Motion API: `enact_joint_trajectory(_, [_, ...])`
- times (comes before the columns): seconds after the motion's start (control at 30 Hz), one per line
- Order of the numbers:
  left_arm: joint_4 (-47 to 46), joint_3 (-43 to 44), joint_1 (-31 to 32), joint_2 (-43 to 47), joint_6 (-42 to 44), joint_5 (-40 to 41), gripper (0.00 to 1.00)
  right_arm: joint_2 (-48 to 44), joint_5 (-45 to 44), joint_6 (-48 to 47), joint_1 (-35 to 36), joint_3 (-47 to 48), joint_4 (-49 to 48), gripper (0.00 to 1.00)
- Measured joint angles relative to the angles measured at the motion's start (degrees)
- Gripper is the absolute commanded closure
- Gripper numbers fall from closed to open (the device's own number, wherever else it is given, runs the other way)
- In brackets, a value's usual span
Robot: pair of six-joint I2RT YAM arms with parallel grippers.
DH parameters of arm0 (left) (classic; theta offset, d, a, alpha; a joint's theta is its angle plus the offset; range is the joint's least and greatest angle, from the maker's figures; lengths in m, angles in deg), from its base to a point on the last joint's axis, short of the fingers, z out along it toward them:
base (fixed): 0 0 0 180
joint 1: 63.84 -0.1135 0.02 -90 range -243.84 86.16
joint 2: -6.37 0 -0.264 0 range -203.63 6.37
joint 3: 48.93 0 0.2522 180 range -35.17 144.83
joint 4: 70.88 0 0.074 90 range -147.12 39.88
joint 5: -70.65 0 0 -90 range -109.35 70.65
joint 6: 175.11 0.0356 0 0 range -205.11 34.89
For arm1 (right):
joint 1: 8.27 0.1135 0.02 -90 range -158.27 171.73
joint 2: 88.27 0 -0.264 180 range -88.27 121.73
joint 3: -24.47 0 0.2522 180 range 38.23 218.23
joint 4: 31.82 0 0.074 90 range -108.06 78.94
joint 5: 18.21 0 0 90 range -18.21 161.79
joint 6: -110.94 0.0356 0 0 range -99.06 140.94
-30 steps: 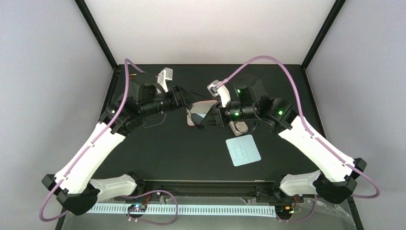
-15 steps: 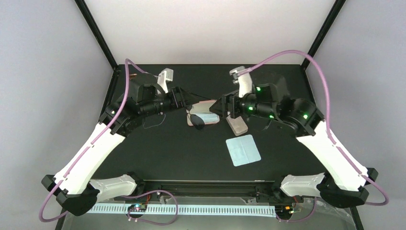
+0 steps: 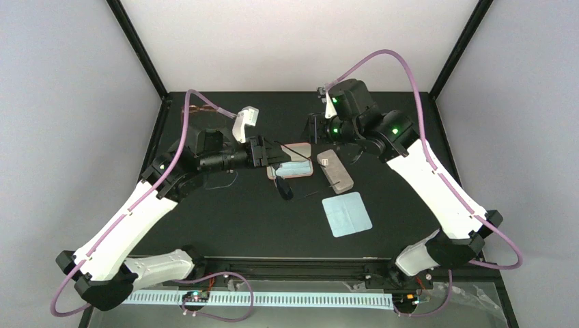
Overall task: Organize the sunglasses
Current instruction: Fold the sunglasses at the center of the board.
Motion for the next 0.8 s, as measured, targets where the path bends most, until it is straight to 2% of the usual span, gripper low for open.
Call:
enact_joint_trajectory(0.27, [-1.8,-0.5,0.3,0.2,0.6,-1.2,0.52,1.3,4.4,-0.4,0.0,-0.8,0.6,0.55])
enact_joint_trajectory(0.5, [-2.8,-0.5,0.3,0.5,0.5,-1.2,0.52,0.0,13.6,1.8,0.2,-7.4,-3.0,0.57])
enact_joint_trajectory(0.8, [-4.3,-0.7,0.3,0.3,0.0,-1.2,0.52,-2.1,19.8,6.4,2.9,-11.8,-8.2,0.57])
